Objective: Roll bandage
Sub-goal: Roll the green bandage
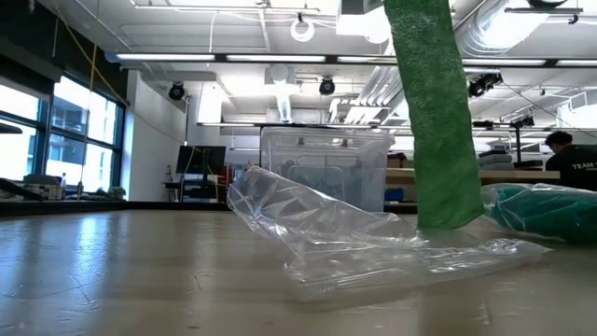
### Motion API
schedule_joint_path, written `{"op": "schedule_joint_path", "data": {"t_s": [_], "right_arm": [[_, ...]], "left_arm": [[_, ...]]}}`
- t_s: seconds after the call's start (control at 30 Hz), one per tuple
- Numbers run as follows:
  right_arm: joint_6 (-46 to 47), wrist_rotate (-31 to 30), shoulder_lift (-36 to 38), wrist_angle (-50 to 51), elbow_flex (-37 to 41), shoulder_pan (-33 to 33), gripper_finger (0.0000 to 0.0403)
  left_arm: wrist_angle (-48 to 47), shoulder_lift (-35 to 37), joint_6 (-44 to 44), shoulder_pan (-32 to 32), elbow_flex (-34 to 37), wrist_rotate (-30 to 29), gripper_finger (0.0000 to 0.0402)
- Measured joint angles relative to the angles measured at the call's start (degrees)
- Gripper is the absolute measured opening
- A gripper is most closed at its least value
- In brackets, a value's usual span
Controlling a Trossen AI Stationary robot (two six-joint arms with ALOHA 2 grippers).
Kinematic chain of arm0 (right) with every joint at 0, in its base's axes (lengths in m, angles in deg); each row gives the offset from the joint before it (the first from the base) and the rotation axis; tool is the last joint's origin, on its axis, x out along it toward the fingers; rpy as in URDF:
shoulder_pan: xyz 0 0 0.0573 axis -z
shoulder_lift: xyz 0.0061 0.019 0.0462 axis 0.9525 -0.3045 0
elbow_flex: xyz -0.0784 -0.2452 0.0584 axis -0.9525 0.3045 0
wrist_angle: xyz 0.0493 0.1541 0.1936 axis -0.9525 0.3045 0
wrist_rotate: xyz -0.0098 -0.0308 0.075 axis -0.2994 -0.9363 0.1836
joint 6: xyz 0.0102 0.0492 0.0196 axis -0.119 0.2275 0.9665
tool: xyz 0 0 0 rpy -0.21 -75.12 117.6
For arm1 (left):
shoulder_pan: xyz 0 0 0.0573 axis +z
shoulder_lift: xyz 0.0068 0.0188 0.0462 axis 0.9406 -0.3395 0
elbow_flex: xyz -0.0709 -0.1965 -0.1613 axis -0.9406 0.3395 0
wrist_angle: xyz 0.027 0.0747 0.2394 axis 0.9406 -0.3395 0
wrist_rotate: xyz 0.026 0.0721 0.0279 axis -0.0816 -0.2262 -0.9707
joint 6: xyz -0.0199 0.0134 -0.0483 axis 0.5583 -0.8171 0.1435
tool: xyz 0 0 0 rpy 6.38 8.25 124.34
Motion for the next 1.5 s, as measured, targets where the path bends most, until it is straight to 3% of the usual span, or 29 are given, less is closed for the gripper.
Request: {"op": "schedule_joint_path", "data": {"t_s": [0.2,0.47,0.8,0.97,1.1,1.23,1.37,1.43,1.5], "right_arm": [[1.48,1.92,0.08,1.16,-0.02,-0.04,0.0004],[1.7,2.26,-0.07,5.63,-0.09,-0.48,0.0021],[-0.07,2.35,-0.11,15.23,0.0,-0.5,0.0173],[11.42,3.97,-0.59,29.97,0.02,0.3,0.0209],[14.55,7.7,-5.3,30.54,0.02,2.61,0.0213],[13.65,7.33,-10.95,26.63,0.02,4.82,0.0213],[18.72,9.24,-14.52,24.51,0.04,6.96,0.021],[22.21,12.81,-15.57,24.08,0.04,7.58,0.019],[25.25,16.99,-16.56,22.99,0.04,7.91,0.0147]], "left_arm": [[0.24,0.0,0.9,0.4,-0.37,0.72,0.013],[0.89,1.39,-8.11,-3.3,-0.5,-4.22,0.0012],[1.11,8.38,-20.55,-9.79,-0.7,-13.71,0.0005],[-2.6,12.31,-22.2,-12.49,-0.7,-13.91,0.0005],[-4.8,13.59,-20.93,-13.49,-0.7,-13.88,0.0005],[-5.3,13.62,-20.65,-13.74,-0.7,-13.89,0.0005],[-5.86,13.6,-20.28,-13.83,-0.7,-13.9,0.0005],[-5.92,13.6,-20.55,-13.83,-0.68,-13.99,0.0005],[-5.89,13.6,-21.17,-13.83,-0.68,-14.4,0.0005]]}}
